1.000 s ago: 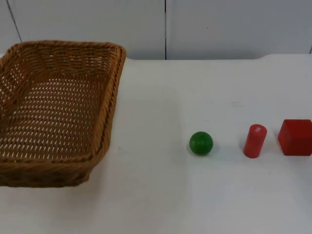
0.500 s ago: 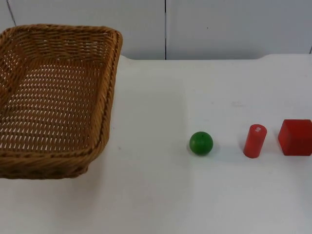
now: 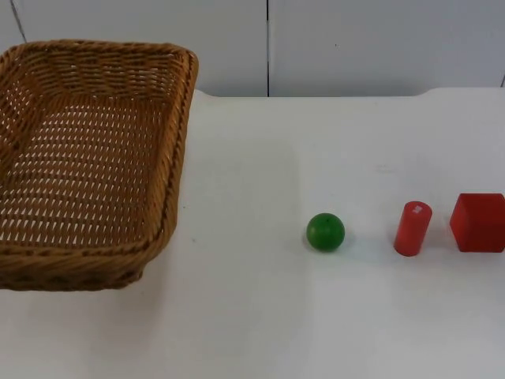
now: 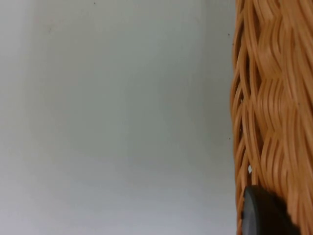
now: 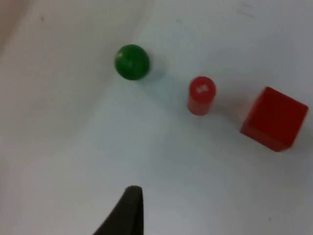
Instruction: Pick up the basket with the left hand and place the object to the left of the red cylinder into the basket with the right hand.
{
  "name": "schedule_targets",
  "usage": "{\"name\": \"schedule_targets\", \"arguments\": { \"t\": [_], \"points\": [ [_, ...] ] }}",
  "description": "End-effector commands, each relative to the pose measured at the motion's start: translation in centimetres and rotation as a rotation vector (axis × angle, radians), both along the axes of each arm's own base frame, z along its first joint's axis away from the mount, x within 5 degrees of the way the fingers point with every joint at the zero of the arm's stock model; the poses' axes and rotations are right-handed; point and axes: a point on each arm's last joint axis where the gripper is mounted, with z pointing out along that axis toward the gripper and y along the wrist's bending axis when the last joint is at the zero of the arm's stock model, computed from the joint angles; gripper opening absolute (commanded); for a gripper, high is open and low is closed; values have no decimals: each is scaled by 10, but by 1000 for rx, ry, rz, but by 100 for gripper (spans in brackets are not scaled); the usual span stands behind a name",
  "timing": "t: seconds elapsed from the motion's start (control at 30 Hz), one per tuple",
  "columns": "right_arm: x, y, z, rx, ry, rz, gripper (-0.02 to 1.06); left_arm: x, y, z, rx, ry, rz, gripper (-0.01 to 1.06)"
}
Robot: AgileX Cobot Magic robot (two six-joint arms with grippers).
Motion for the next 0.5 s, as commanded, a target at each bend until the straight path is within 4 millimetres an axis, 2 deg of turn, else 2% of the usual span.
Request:
{"name": "schedule_targets", "arguments": {
  "t": [0.0,0.07,0.1,0.23,0.27,0.4,0.43,0.47],
  "points": [
    [16,19,-1,-33,-4,87,101,1,-1,3,-26,-18,19,0],
    [43,54,-17,-93,23,252,101,1,-1,4,-31,-19,22,0],
    [43,54,-17,-93,23,252,101,1,-1,4,-31,-19,22,0],
    [82,102,-47,-166,70,433,101,-1,-3,3,-45,-5,7,0],
    [82,102,-47,-166,70,433,101,-1,-3,3,-45,-5,7,0],
    [118,125,-76,-226,100,475,101,-1,-3,3,-41,-4,4,0],
    [118,125,-76,-226,100,475,101,-1,-3,3,-41,-4,4,0],
    [125,129,-86,-231,119,477,101,-1,-3,3,-41,-4,4,0]
  ]
}}
